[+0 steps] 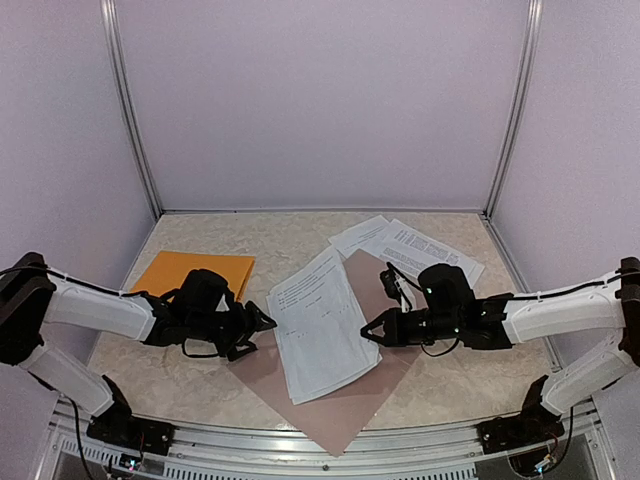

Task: Put the files into the folder
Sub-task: Pass from the right arm to the left

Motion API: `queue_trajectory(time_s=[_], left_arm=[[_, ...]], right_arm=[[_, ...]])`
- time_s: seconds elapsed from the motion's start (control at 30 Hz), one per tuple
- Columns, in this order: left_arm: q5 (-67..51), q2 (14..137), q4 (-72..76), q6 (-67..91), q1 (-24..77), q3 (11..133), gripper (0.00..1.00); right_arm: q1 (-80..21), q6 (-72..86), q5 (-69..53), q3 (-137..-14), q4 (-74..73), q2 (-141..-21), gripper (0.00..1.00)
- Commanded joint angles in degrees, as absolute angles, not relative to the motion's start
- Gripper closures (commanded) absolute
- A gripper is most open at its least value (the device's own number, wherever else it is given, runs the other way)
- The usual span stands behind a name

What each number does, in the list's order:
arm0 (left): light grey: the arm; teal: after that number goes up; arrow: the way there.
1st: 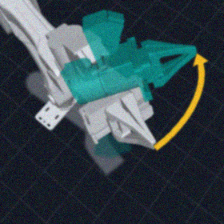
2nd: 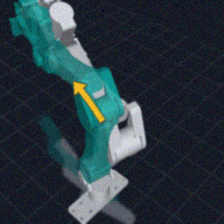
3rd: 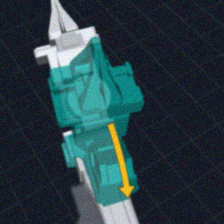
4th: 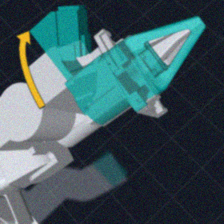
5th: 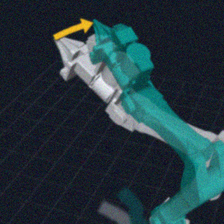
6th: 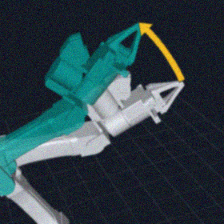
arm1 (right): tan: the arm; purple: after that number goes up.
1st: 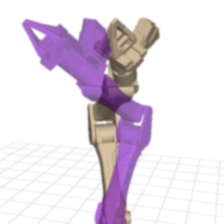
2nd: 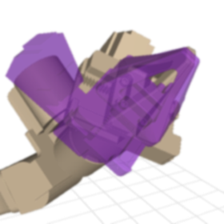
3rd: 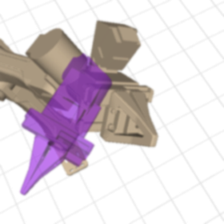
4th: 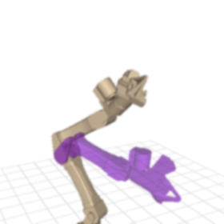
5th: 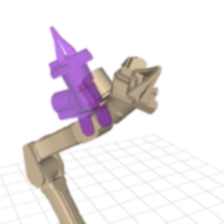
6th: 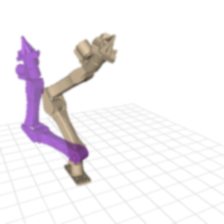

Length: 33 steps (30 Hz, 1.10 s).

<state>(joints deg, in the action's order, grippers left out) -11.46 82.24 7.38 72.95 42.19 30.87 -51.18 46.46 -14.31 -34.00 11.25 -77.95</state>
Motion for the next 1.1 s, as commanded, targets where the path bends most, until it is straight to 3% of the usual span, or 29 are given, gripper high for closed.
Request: queue_trajectory(time_s=[0.0,0.2,0.63,0.9,1.07], left_arm=[[-17.93,88.04,15.88,74.93,41.92,30.39,0.22],[-22.30,94.85,25.95,78.97,42.16,29.25,0.22],[-25.22,100.86,31.88,80.57,42.79,32.32,0.22],[-21.58,97.55,22.98,76.92,43.52,34.33,0.21],[-17.81,94.61,14.39,72.88,44.37,37.22,0.22]], right_arm=[[-50.83,52.83,-14.59,-33.74,16.27,-76.38,1.00],[-50.77,57.44,-13.42,-33.23,19.06,-73.58,1.00],[-50.45,60.64,-13.21,-34.85,19.96,-71.84,1.00],[-50.29,56.11,-4.42,-34.71,-0.08,-70.07,1.00],[-50.30,54.26,-6.16,-32.33,-3.35,-72.25,1.00]])
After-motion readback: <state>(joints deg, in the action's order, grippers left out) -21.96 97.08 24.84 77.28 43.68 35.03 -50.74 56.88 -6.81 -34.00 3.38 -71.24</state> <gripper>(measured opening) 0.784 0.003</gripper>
